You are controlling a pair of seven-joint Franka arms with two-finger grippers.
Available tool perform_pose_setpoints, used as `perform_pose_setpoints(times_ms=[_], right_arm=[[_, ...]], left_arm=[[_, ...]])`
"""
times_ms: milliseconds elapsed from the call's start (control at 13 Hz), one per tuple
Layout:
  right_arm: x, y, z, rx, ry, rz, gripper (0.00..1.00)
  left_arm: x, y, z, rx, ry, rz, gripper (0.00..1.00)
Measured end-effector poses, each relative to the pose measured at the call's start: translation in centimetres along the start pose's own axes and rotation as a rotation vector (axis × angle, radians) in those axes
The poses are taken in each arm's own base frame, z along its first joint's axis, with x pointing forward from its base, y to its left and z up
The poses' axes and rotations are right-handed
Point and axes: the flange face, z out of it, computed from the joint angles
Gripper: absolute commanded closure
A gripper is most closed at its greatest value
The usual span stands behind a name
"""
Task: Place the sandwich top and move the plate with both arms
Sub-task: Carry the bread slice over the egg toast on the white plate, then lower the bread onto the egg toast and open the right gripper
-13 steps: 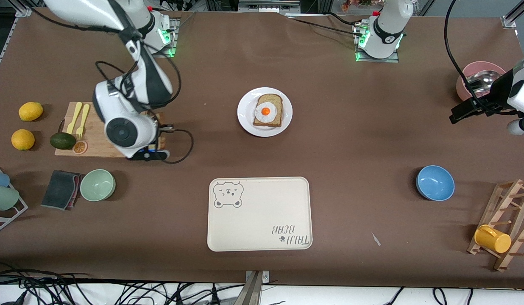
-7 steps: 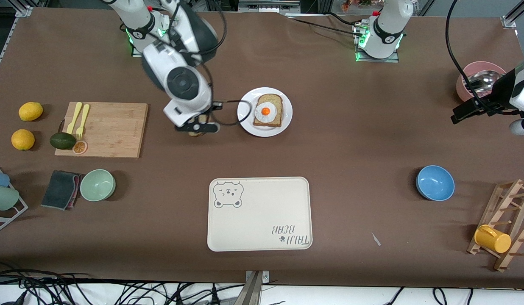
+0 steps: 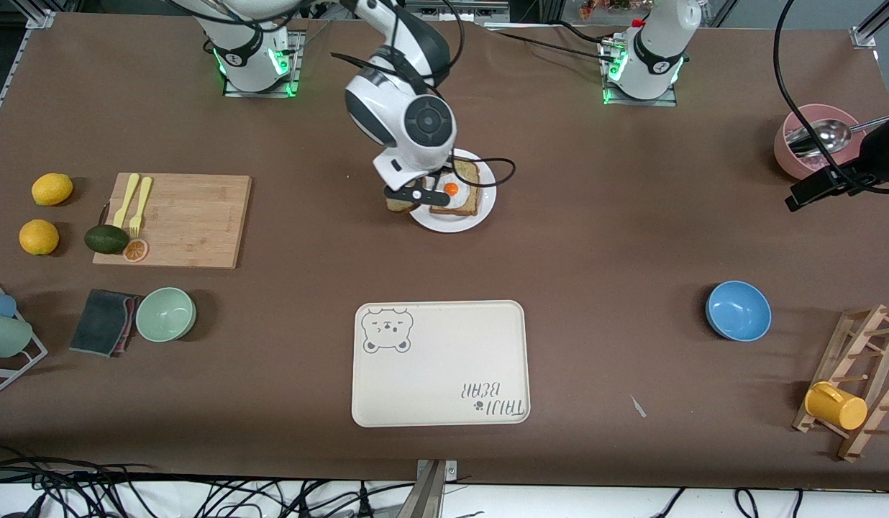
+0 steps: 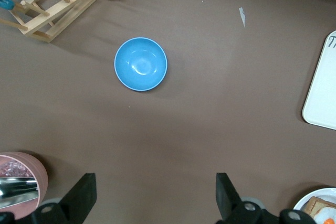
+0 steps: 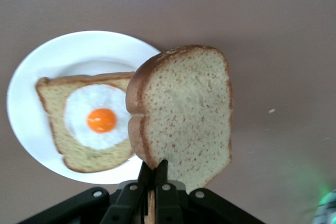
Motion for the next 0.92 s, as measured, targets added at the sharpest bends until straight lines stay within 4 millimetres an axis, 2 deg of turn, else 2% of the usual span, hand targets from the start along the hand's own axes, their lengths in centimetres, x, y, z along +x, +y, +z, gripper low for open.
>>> perform_pose_setpoints(times_ms=[154,461,921], right_arm=[[-0.2,-1.5,0.7,0.020,-0.001,0.017,1.00],[-2.0,-4.2,2.8,0.035,0.000,0.039,1.00],[-1.9,-4.9,4.0,0.040,-0.007,0.057,1.00]], left_arm=[[0.0,-0.1,0.0,0.000,-0.001,-0.001,0.00],[-0.1,-0.1,0.2,0.004,-0.016,-0.005,0.00],[0.5,-2.3,0.6,0.006,-0.029,-0.048,0.00]])
